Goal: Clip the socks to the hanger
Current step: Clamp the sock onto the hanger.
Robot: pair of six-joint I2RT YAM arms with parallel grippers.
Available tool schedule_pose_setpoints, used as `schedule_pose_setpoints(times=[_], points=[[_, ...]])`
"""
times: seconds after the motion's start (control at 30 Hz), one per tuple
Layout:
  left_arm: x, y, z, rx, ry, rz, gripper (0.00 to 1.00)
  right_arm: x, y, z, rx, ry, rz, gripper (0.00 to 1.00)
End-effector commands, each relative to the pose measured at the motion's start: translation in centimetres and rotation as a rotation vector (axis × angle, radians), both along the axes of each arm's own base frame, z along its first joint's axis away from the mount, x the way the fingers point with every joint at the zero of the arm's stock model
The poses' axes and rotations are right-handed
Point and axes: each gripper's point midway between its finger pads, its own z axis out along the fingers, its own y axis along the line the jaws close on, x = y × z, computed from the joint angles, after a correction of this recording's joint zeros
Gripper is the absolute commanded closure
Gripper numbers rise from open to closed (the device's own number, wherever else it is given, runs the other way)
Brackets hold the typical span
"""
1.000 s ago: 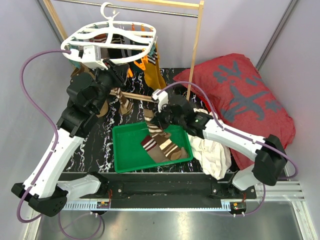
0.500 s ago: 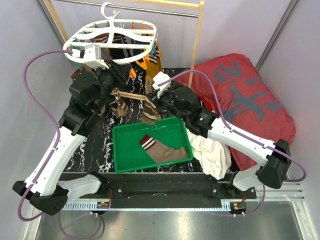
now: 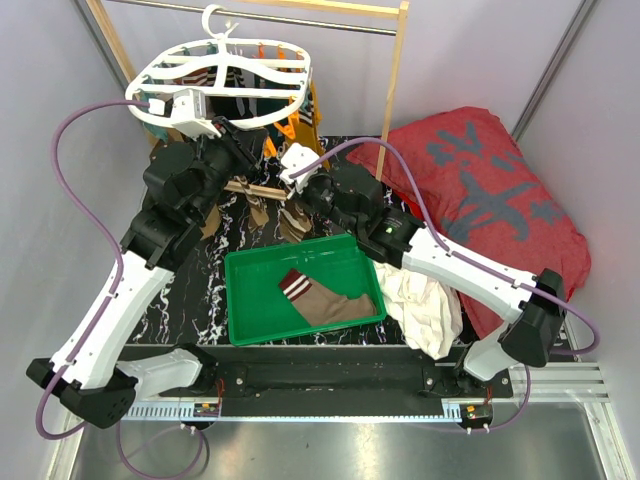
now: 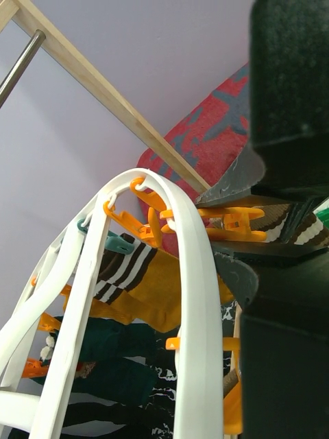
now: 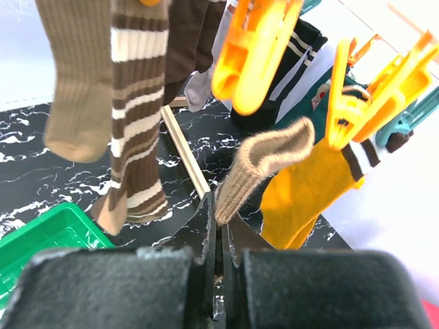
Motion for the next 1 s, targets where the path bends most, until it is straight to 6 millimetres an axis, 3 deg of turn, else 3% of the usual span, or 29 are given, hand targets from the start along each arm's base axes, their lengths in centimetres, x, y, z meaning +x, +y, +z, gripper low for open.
schedule_pose_setpoints(times=[0.0, 0.47, 0.97], points=[[0.0, -0.8, 0.6, -0.014, -0.018, -0.025, 0.94, -0.5, 0.6, 2.9, 0.016, -0.064, 0.028, 1.0], [-0.3, -0.4, 1.2, -0.035, -0.03, -0.012, 0.94, -1.0, 2.0, 2.0, -0.015, -0.026, 0.081, 1.0], [0.1, -0.6, 0.4, -0.013, -0.015, -0.014, 0.93, -1.4, 1.9, 3.9, 0.013, -0.052, 0.09, 1.0]])
